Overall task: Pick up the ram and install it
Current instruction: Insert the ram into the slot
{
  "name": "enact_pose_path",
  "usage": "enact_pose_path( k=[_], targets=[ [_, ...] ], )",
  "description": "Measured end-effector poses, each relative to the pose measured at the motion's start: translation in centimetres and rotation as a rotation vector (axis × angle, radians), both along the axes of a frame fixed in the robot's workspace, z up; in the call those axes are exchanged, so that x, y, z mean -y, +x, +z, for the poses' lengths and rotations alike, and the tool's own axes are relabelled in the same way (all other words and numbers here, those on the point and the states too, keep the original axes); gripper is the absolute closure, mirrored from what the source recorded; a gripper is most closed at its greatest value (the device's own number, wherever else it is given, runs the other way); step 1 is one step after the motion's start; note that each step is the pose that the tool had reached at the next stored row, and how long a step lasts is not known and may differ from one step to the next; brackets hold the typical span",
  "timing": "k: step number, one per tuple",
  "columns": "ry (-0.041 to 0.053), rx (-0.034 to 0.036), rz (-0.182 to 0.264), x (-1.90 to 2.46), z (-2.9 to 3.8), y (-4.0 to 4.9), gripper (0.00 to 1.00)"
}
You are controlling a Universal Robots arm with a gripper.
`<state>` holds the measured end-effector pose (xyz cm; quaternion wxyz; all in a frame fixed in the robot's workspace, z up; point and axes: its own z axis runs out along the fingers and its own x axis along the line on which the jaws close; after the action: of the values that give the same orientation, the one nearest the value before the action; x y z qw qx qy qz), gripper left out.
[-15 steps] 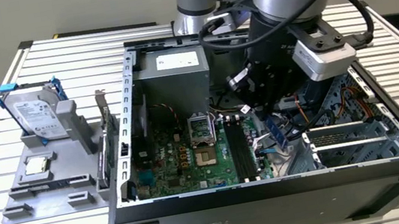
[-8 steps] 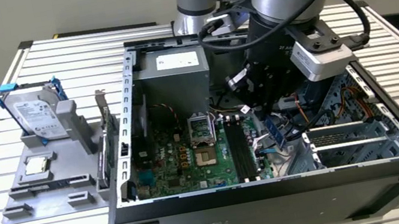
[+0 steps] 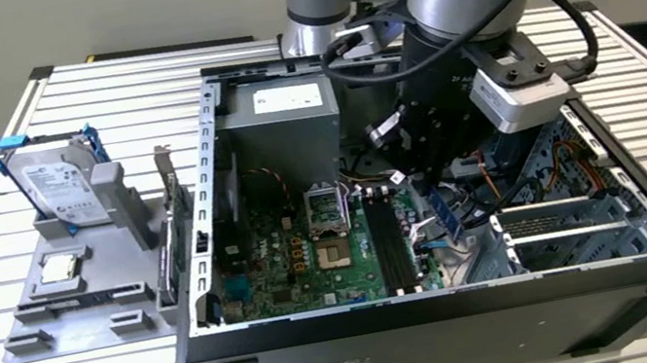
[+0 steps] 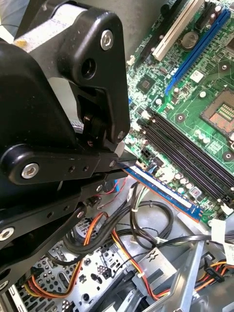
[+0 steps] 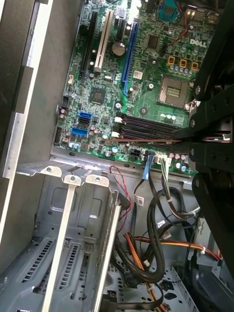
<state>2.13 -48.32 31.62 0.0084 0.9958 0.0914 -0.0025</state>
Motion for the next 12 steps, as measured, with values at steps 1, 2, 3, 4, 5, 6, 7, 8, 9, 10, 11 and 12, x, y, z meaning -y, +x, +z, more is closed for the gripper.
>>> enact_pose_path(
  k=[1, 2, 3, 4, 5, 6, 7, 8, 9, 10, 11, 12],
  targets=[
    [-0.0001, 0.0000, 0.000, -0.01, -0.02, 0.00, 1.00],
    [-0.0001, 0.0000, 0.000, -0.01, -0.05, 0.00, 1.00],
    [0.0000, 0.0000, 0.000, -0.01, -0.08, 0.01, 1.00],
    [0.0000, 0.0000, 0.000, -0.01, -0.10, 0.01, 1.00],
    [-0.0001, 0.0000, 0.000, -0.01, -0.12, 0.01, 1.00],
    [-0.0001, 0.0000, 0.000, -0.01, -0.14, 0.01, 1.00],
    [-0.0001, 0.0000, 0.000, -0.01, -0.16, 0.01, 1.00],
    [0.0000, 0.0000, 0.000, -0.02, -0.19, 0.01, 1.00],
    [0.0000, 0.0000, 0.000, -0.02, -0.21, 0.01, 1.00],
    [0.0000, 0.0000, 0.000, -0.02, -0.24, 0.01, 1.00],
    [0.0000, 0.0000, 0.000, -0.02, -0.26, 0.01, 1.00],
    [0.0000, 0.0000, 0.000, -0.02, -0.29, 0.01, 1.00]
  ],
)
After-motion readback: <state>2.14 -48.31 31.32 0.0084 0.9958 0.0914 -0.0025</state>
